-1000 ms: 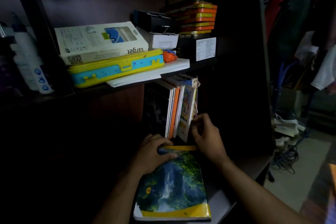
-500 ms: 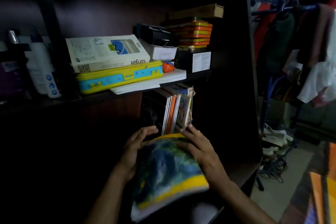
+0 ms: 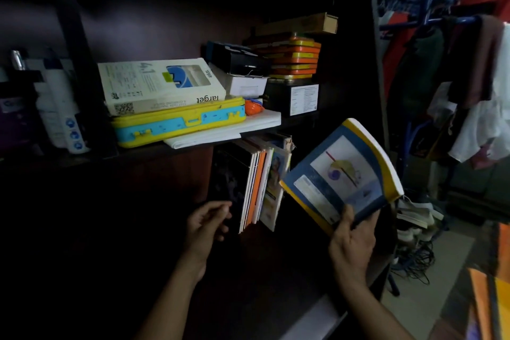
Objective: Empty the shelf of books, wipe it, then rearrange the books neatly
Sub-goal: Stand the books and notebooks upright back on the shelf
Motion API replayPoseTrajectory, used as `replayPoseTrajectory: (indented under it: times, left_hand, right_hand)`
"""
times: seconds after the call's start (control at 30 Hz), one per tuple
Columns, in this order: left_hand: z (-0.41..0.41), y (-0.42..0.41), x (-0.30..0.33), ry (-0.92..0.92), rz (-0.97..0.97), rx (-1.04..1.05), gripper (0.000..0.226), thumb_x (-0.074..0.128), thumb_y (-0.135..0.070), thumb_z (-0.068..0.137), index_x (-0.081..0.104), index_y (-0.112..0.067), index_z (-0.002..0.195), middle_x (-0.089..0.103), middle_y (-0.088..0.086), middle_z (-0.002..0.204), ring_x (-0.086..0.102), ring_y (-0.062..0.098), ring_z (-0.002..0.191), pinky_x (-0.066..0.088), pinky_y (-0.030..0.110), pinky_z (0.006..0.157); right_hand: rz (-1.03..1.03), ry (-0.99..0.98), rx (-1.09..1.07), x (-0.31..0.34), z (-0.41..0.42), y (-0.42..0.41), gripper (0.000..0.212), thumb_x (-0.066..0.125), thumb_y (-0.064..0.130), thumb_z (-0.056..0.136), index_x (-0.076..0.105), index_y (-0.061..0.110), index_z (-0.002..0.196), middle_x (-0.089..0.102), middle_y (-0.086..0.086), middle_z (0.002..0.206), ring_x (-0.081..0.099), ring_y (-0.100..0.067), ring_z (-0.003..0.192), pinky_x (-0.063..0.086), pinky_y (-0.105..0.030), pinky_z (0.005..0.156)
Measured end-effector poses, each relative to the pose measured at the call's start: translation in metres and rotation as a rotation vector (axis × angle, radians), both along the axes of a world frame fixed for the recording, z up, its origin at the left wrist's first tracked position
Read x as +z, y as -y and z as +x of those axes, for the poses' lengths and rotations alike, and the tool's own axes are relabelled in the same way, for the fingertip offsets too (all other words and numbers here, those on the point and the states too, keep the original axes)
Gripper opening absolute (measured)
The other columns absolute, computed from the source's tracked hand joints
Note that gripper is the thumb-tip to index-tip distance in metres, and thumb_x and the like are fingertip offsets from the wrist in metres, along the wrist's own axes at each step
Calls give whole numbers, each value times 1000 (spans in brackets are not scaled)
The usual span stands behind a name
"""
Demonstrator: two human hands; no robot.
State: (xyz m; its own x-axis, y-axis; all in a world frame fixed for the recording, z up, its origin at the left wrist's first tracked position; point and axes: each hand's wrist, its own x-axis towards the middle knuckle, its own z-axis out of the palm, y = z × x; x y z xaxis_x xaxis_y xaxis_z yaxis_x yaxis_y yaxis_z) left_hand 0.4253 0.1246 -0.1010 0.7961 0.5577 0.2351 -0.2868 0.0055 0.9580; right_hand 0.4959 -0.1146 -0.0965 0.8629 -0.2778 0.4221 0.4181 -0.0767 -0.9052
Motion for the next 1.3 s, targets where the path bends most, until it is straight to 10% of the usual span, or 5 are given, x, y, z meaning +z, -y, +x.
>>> replayPoseTrajectory:
  times: [0.23, 0.47, 0.63, 0.83, 1.3]
  left_hand:
    - [13, -1, -17, -35, 336, -42, 70, 78, -18, 86, 46, -45, 143, 49, -23, 140, 65, 6, 106, 53, 24, 84]
    - [9, 0, -13, -79, 353, -77, 73, 75, -19, 90, 40, -48, 147, 42, -26, 147, 62, -3, 110, 51, 22, 87]
    - [9, 2, -13, -75, 402, -89, 77, 77, -23, 88, 37, -50, 148, 40, -28, 147, 60, -3, 113, 55, 23, 85]
    - [13, 0, -18, -63, 496, -86, 87, 80, -15, 86, 36, -58, 147, 28, -26, 154, 56, 2, 115, 57, 25, 88]
    - [13, 0, -20, -88, 610, -2, 85, 76, -24, 90, 26, -61, 148, 27, -30, 151, 50, -9, 115, 51, 20, 92]
  right_hand:
    - [3, -14, -7, 0, -3, -1, 55, 43, 28, 106, 26, 12, 156, 53, -2, 114, 50, -17, 100, 37, -27, 88]
    - [-11, -35, -23, 6, -4, 3, 58, 41, 29, 106, 21, 13, 158, 56, -5, 108, 52, -18, 91, 37, -28, 81]
    - [-402, 23, 234, -10, 1, -6, 29, 43, 40, 102, 38, 45, 131, 68, 6, 110, 65, -3, 80, 51, -24, 63]
    - [-609, 117, 323, -7, 5, -15, 31, 45, 34, 104, 40, 41, 134, 62, 20, 105, 62, 15, 83, 48, -6, 59]
    - [-517, 68, 529, -6, 44, -83, 53, 36, 61, 101, 16, 45, 146, 46, 7, 148, 52, -12, 129, 49, -40, 103]
